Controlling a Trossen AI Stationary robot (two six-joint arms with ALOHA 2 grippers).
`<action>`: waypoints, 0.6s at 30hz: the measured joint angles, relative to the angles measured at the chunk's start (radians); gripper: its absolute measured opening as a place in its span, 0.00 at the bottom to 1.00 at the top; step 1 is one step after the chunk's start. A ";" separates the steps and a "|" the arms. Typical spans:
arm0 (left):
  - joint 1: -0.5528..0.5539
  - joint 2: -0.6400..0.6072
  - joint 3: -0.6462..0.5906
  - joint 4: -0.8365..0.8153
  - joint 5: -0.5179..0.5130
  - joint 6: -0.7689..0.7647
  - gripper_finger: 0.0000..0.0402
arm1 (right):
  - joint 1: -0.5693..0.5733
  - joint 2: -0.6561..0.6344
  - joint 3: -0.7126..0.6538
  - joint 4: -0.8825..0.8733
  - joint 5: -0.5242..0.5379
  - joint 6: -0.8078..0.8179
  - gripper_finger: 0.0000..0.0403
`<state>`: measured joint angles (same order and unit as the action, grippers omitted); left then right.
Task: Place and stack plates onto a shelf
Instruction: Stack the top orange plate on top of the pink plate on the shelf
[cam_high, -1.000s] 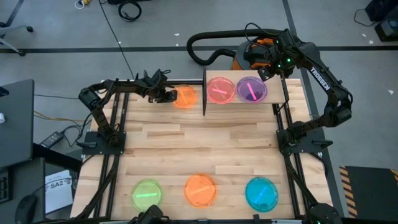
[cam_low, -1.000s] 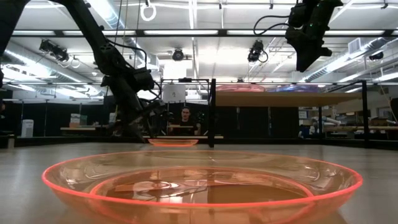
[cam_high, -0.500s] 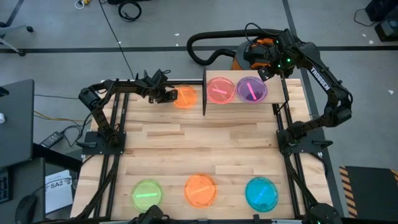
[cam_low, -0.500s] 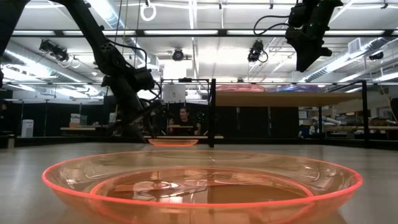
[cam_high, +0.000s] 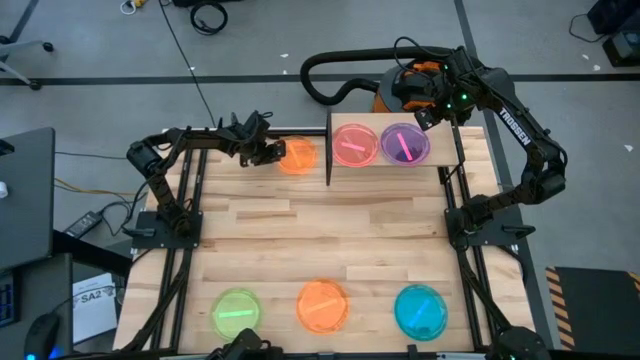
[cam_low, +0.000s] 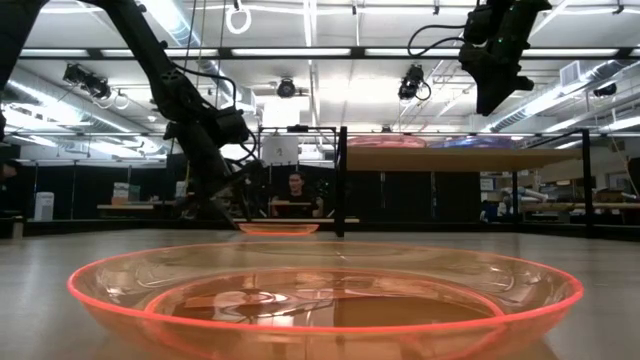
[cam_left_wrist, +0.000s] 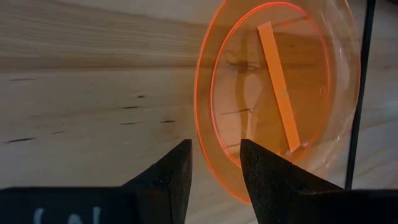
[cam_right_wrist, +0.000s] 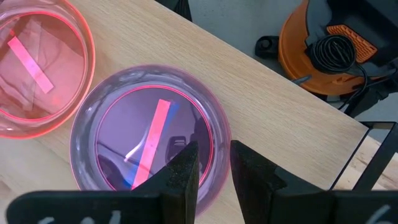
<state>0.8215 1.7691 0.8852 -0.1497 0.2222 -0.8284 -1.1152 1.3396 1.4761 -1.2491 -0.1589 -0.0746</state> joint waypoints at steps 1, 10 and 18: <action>0.000 0.000 0.000 0.000 0.000 0.000 0.35 | 0.000 0.000 0.000 0.000 0.000 0.000 0.24; 0.000 0.044 0.020 -0.012 0.006 -0.024 0.35 | 0.000 0.000 0.000 0.000 0.000 -0.013 0.24; 0.007 0.046 0.019 -0.021 -0.003 -0.023 0.18 | 0.000 0.000 0.000 0.000 0.001 -0.014 0.24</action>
<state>0.8284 1.8153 0.9039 -0.1710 0.2189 -0.8517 -1.1152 1.3399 1.4761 -1.2491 -0.1581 -0.0891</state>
